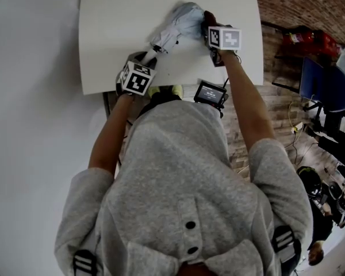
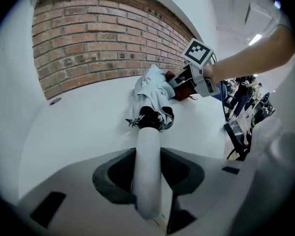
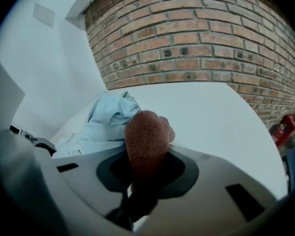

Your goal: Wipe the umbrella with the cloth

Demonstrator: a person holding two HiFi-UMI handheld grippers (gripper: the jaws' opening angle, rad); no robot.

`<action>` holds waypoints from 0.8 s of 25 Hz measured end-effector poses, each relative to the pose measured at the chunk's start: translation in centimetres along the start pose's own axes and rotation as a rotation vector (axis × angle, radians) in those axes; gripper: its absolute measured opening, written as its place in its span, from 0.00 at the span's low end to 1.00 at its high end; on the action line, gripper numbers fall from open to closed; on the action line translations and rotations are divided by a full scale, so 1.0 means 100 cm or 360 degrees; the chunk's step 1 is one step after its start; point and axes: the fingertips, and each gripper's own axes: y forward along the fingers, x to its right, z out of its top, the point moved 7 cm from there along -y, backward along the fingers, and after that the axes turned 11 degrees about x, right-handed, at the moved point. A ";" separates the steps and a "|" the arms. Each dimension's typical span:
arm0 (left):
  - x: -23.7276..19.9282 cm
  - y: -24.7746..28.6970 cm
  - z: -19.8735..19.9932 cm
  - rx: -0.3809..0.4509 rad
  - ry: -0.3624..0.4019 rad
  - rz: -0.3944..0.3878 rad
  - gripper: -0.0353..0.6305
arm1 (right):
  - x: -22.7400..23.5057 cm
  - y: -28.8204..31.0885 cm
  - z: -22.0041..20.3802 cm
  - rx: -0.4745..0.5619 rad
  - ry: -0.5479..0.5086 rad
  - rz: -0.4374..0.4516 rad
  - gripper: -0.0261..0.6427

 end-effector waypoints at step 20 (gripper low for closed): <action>0.001 0.000 0.000 0.0001 0.0005 -0.0019 0.29 | -0.048 -0.016 -0.026 0.0160 0.0075 0.0076 0.19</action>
